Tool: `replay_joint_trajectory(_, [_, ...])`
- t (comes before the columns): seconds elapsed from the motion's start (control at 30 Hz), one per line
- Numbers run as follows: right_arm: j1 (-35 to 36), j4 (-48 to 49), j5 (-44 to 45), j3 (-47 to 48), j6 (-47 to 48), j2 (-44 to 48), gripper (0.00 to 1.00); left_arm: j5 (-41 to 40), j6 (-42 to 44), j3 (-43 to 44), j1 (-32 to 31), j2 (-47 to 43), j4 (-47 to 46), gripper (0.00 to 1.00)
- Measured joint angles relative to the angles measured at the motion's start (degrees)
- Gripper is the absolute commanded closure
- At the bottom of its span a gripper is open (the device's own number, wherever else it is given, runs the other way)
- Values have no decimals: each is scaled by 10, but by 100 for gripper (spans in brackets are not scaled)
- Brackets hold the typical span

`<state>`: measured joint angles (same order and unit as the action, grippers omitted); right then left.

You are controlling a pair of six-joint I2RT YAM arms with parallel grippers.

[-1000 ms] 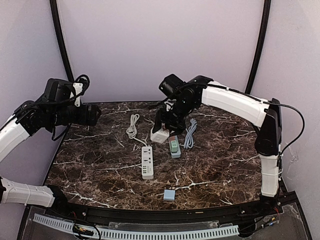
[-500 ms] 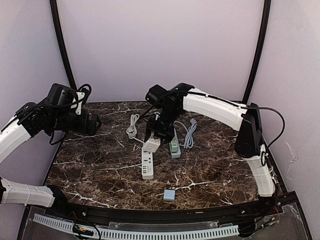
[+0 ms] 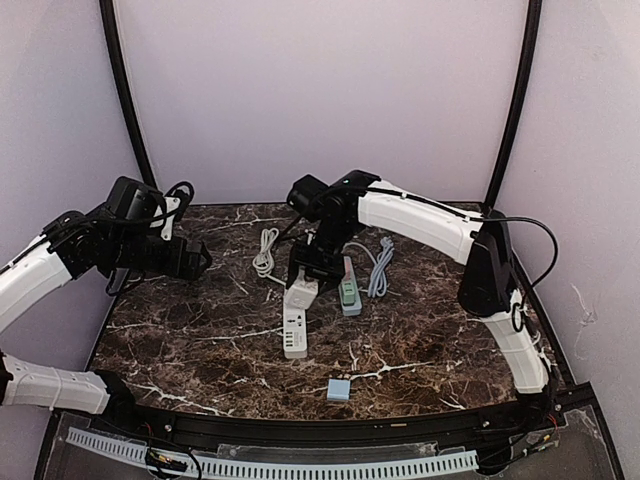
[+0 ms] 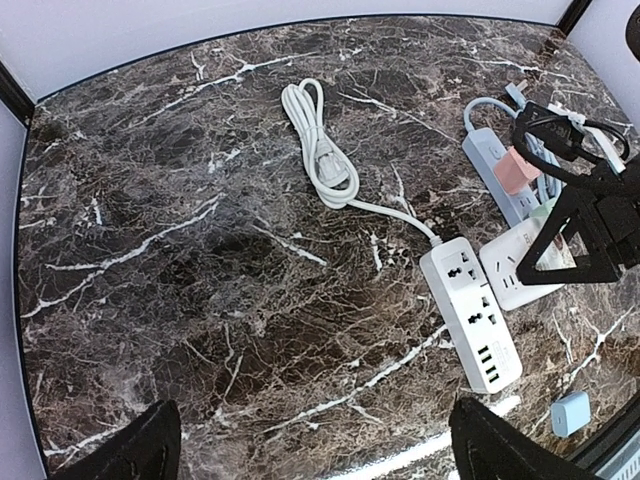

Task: Insert the plug

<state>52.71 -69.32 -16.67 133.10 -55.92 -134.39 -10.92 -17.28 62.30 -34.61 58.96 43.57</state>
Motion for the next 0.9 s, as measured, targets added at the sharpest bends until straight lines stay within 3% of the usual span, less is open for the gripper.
replay_joint_trajectory(0.9, [-19, 29, 12, 5, 49, -30, 100, 30, -14, -28, 0, -7, -2, 9])
